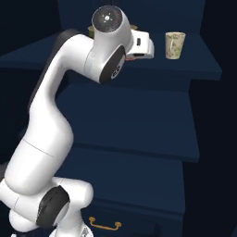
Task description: Gather all objects into one cabinet and sort the glasses and bowls to opposite sides.
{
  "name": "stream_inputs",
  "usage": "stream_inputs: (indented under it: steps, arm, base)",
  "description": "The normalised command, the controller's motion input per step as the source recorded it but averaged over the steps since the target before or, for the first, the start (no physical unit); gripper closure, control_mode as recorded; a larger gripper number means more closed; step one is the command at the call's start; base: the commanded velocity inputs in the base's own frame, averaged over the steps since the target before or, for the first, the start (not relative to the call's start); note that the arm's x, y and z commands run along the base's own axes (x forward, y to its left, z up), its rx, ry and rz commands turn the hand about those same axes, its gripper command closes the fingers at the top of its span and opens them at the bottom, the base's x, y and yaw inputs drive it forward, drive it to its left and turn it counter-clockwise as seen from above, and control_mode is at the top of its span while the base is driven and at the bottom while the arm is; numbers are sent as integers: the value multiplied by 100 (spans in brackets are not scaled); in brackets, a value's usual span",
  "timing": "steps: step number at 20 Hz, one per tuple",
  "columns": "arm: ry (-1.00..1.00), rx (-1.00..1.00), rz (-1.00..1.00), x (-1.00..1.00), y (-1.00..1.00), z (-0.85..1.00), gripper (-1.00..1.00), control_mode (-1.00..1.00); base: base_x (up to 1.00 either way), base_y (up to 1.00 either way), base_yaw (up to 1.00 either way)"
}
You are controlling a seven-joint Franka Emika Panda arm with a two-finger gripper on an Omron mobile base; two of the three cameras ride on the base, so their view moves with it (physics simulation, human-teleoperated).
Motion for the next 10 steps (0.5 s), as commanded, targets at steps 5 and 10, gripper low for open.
stream_inputs:
  steps: [5, 10]
  arm:
    - [8, 4, 0, 43, -33, -16, 100, -100]
    - [6, 3, 0, 43, -35, -10, 100, -100]
  base:
    - [0, 0, 0]
    - [0, 0, 0]
